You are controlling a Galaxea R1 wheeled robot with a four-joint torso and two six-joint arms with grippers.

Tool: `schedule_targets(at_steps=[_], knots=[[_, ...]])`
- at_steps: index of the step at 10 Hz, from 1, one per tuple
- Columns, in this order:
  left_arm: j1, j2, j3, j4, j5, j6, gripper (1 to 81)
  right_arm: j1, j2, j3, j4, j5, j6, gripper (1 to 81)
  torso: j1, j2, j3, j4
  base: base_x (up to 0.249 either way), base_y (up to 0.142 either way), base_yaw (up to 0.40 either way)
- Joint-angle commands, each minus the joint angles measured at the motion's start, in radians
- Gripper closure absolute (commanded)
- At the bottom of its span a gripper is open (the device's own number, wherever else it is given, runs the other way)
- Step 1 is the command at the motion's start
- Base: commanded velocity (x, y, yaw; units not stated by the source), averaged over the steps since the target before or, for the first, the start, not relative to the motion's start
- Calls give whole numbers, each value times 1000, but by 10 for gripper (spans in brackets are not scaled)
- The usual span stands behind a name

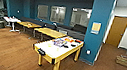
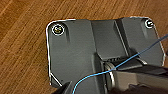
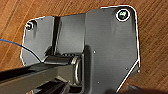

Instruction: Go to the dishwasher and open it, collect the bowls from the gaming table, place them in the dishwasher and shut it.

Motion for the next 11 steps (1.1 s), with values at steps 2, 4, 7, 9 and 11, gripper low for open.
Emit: schedule_targets(at_steps=[2, 4, 7, 9, 11], knots=[[-55, -5, -1, -3, 49, 4, 10, 59, -2, -5, 2, -52, 2, 10, 0, 0, 0, 0, 0, 0, -400], [-55, -9, -1, -2, 47, 4, 10, 60, 0, -5, 2, -52, 2, 10, 0, 0, 0, 0, 0, 0, -397], [-53, -9, -1, 0, 47, 5, 10, 63, 1, -5, 1, -52, 0, 10, 0, 0, 0, 0, 0, 0, -145], [-55, -9, -1, 1, 47, 5, 10, 65, 1, -5, 1, -52, -1, 10, 0, 0, 0, 0, 0, 0, 0], [-53, -8, -1, 4, 47, 5, 10, 65, 1, -5, 1, -52, -1, 10, 0, 0, 0, 0, 0, 0, 0]])
